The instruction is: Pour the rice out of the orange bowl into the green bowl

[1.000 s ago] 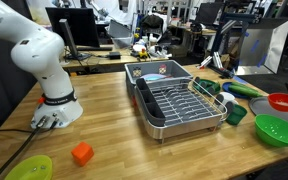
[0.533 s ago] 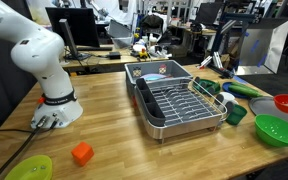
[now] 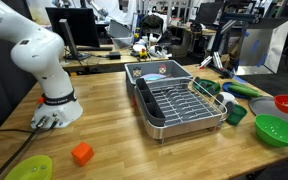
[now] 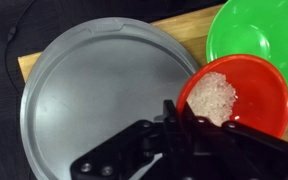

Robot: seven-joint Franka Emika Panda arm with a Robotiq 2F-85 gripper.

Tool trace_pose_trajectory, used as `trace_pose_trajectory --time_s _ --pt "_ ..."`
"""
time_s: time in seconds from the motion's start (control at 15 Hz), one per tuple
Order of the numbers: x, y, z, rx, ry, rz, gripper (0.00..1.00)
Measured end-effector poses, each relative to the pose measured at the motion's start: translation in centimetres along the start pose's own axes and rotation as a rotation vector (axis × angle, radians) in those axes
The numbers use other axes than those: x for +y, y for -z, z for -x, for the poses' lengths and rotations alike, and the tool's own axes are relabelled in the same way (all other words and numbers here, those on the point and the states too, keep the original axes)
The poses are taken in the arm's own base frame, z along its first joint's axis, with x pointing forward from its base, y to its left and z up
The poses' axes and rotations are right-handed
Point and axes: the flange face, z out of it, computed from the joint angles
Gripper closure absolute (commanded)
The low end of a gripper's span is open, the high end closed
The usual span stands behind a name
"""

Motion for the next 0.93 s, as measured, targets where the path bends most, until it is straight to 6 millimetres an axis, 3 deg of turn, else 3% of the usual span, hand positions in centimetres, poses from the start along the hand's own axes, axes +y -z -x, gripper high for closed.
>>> trace_pose_trajectory --time_s 0.2,0.53,0.73,0.93 --pt "-0.1 -0.2 0.5 -0.026 0.005 0.043 0.98" --pt "-1.3 0.8 3.4 -0.048 0.05 0.109 0.98" --pt "-3.0 1.7 5.2 -0.034 0.104 0.143 0.98" --pt "-5.3 1.2 6.4 -0.044 0.154 0.171 0.98"
